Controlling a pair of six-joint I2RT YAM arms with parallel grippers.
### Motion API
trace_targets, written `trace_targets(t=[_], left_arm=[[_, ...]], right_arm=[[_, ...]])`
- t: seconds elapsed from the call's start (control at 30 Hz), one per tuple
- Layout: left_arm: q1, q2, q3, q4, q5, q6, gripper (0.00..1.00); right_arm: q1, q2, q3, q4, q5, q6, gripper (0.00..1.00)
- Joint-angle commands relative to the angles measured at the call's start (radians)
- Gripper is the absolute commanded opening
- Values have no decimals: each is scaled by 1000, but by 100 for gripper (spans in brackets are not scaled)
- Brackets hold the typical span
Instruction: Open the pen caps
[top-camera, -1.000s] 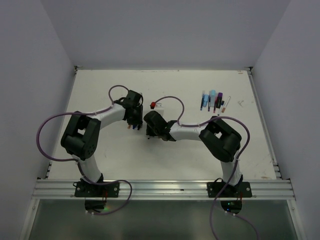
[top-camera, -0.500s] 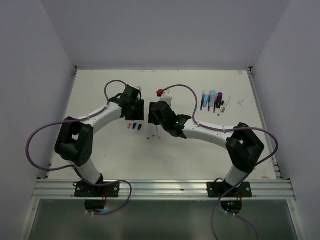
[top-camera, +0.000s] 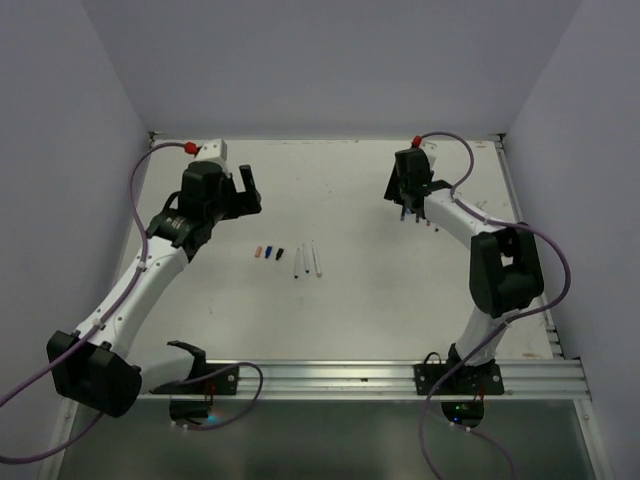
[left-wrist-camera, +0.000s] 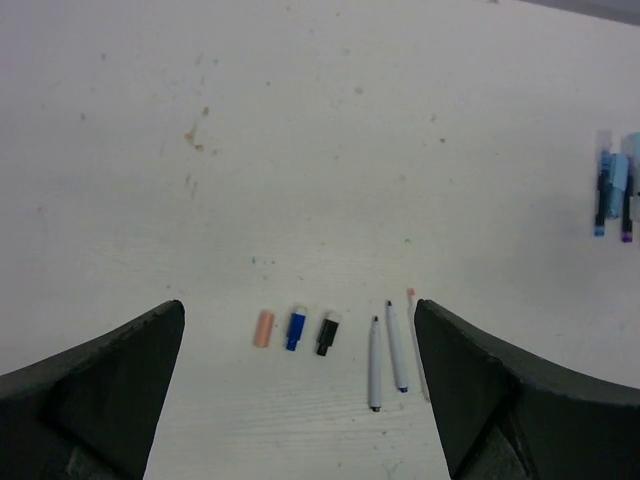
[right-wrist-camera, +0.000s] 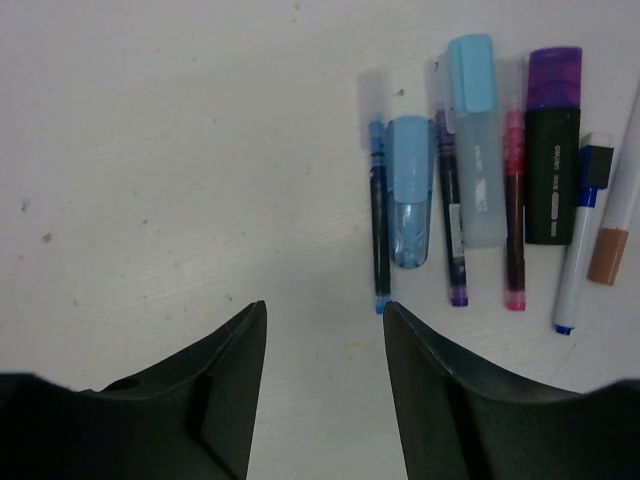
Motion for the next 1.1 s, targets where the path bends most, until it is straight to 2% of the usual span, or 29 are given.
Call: trace_targets(t=[0.0, 0.1, 0.13, 0.2, 0.37, 0.47, 1.07], left_arm=[[82, -58, -87, 37, -50, 43, 100], [107, -120, -160, 74, -124, 82, 100], [107, -147, -200, 88, -142, 101, 100], [109, -175, -240, 134, -181, 112, 100], [109, -227, -328, 221, -192, 121, 100], [109, -224, -331, 235, -193, 124, 100], [109, -198, -346, 257, -152, 121, 100]], right_arm=[[-61, 101, 122, -71, -115, -60, 53], [-101, 167, 186, -92, -139, -82, 48], [-115, 183, 200, -95, -141, -85, 43], [-135, 228, 245, -106, -150, -85, 42], [-158, 305, 326, -140, -156, -86, 38], [-158, 344, 351, -152, -170, -92, 34], [-161, 424, 343, -189, -138, -82, 34]])
